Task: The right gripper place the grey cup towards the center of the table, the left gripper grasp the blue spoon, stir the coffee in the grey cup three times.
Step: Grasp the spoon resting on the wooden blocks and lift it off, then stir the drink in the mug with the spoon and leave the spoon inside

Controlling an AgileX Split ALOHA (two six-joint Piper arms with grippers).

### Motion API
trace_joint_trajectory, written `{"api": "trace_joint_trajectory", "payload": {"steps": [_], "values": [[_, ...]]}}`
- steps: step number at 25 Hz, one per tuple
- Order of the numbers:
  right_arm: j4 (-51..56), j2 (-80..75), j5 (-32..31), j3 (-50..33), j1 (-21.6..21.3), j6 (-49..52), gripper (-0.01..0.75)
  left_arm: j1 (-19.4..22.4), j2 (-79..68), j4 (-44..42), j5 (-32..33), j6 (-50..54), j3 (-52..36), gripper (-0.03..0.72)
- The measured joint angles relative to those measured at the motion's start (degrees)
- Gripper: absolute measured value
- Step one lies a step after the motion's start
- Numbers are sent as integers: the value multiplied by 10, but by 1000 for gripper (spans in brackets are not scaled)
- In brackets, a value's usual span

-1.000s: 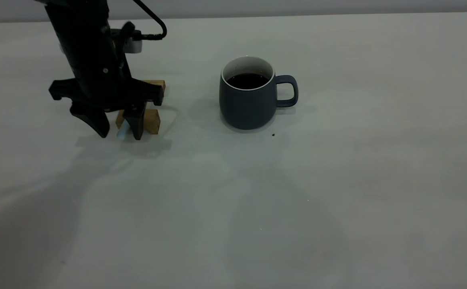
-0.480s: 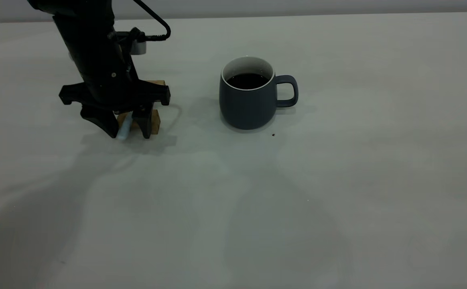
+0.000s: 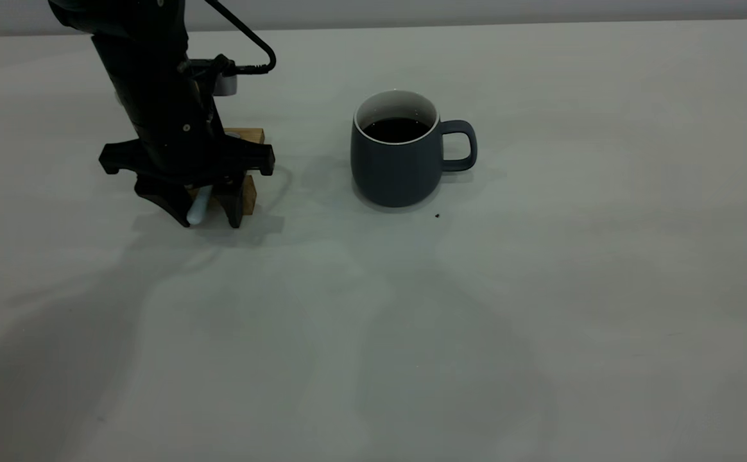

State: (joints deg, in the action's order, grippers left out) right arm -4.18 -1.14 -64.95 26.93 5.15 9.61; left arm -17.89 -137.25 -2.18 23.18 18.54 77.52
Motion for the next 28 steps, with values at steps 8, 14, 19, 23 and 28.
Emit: {"api": "trace_joint_trajectory", "payload": {"steps": [8, 14, 19, 23, 28], "values": [[0, 0, 0, 0, 0, 0, 433, 0, 0, 0, 0, 0, 0, 157], [0, 0, 0, 0, 0, 0, 433, 0, 39, 2, 40, 0, 0, 108], [0, 0, 0, 0, 0, 0, 430, 0, 123, 22, 97, 0, 0, 108], [0, 0, 0, 0, 0, 0, 430, 1, 190, 86, 131, -5, 0, 108], [0, 0, 0, 0, 0, 0, 430, 1, 247, 225, 173, -71, 0, 108]]}}
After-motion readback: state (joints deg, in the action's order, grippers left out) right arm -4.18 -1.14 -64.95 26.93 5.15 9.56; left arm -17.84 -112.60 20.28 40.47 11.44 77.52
